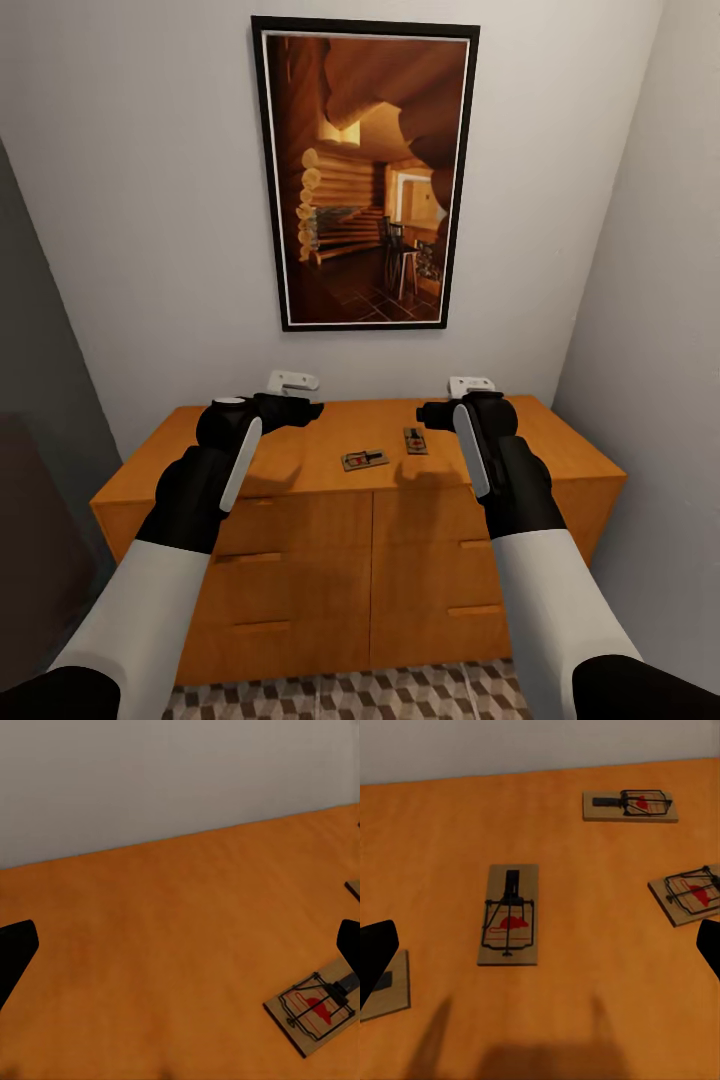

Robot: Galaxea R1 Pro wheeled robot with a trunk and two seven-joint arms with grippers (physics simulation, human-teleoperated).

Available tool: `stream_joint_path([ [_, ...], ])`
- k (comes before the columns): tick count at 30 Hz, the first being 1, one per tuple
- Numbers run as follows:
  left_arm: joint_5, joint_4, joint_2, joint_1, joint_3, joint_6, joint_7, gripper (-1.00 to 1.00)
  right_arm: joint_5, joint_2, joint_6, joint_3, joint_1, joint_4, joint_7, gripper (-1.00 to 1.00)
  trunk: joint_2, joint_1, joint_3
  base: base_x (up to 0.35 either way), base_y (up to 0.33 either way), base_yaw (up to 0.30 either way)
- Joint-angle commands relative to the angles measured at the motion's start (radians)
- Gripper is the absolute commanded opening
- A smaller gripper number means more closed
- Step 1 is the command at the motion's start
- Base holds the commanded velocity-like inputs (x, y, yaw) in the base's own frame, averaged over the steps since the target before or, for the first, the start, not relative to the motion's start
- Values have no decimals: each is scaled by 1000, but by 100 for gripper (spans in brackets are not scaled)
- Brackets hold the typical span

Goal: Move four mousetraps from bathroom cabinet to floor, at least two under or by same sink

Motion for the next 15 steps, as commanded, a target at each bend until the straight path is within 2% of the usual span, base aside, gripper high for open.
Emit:
stream_joint_path([
  [1, 2, -1, 0, -1, 1, 5, -1, 100, -5, 0, 4, 1, -1, -1, -7, 100, -1, 0, -1, -3, 0, 0],
  [15, 3, -1, 0, -1, 1, 5, -1, 100, -3, -1, 4, 2, -1, -2, -9, 100, -1, 0, -1, -1, 0, 0],
])
